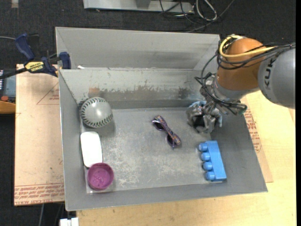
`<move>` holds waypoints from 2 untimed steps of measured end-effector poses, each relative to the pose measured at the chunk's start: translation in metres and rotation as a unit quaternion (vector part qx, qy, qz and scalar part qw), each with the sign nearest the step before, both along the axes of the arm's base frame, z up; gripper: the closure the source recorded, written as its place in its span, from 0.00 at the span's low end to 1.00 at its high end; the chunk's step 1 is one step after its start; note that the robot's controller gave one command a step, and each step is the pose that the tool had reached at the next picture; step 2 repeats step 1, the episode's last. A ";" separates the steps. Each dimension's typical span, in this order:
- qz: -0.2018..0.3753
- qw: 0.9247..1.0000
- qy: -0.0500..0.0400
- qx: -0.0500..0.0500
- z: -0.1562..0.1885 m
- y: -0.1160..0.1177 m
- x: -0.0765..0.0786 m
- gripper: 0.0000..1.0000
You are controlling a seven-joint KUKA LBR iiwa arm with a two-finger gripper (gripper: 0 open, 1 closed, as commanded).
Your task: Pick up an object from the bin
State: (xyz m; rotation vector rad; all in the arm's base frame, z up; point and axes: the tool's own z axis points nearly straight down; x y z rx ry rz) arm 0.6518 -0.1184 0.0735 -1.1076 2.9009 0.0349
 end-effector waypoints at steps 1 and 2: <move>0.000 1.000 0.000 0.000 0.000 0.000 0.000 1.00; 0.000 1.000 0.000 0.000 0.000 0.000 0.000 1.00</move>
Offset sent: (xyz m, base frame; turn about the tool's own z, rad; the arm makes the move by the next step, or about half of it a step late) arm -0.0077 0.0430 -0.0035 -0.3939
